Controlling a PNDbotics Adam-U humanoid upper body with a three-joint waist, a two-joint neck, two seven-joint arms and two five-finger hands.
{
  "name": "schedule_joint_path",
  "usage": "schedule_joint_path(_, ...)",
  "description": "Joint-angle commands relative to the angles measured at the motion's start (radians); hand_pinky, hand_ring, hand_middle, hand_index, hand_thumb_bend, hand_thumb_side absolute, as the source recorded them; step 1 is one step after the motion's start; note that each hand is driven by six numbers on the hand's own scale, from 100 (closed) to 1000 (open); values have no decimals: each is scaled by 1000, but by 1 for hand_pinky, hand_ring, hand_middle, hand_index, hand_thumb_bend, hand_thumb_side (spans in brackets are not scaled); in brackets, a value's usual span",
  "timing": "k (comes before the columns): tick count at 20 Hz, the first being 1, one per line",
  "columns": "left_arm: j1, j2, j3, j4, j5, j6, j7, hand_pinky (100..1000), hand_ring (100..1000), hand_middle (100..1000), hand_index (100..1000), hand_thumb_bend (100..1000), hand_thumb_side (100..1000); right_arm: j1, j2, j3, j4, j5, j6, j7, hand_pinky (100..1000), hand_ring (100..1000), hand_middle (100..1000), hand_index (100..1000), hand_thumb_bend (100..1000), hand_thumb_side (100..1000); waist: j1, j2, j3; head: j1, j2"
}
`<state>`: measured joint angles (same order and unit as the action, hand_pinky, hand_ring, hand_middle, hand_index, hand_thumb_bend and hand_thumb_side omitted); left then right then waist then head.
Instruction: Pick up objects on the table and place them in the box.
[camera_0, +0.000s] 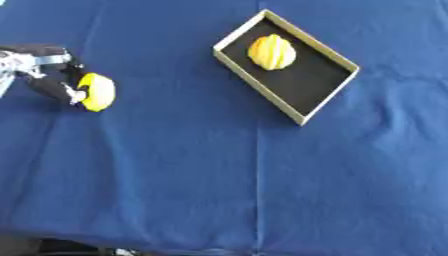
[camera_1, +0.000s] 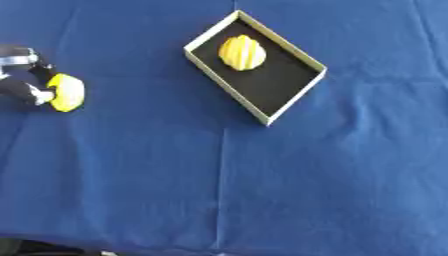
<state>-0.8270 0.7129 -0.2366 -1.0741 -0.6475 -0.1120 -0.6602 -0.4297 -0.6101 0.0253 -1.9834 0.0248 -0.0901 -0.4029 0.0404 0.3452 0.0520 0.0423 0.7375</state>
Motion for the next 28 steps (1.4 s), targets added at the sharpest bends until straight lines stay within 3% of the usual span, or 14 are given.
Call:
schedule_joint_path(1, -20, 21, 7, -20, 23, 8, 30, 852, 623, 548, 641, 100, 177, -5, -12, -11, -17, 1, 3, -3, 840, 832, 738, 810, 100, 838, -1, -19, -1, 2, 0)
schedule_joint_path(11, -42, 36, 34, -128, 66, 78, 156, 824, 554, 478, 565, 100, 160, 3, -14, -11, -17, 3, 9, -3, 840, 832, 737, 810, 100, 838, -1, -25, 4, -4, 0)
schedule_joint_path(17, -98, 20, 32, -209, 70, 100, 180, 816, 552, 475, 559, 100, 153, 4, -18, -12, -17, 4, 9, -4, 840, 831, 736, 810, 100, 838, -2, -29, 6, -11, -3)
schedule_joint_path(21, -188, -52, 2, -223, 47, 92, 159, 817, 552, 476, 560, 100, 152, -4, -18, -11, -17, 1, 7, -2, 839, 830, 736, 809, 100, 836, -3, -32, 5, -12, -5)
schedule_joint_path(28, -311, -247, -42, -149, -13, 72, 172, 825, 553, 487, 572, 100, 165, -22, -12, -5, -17, -9, 8, 9, 839, 829, 735, 809, 100, 836, -1, -31, -12, -11, -6)
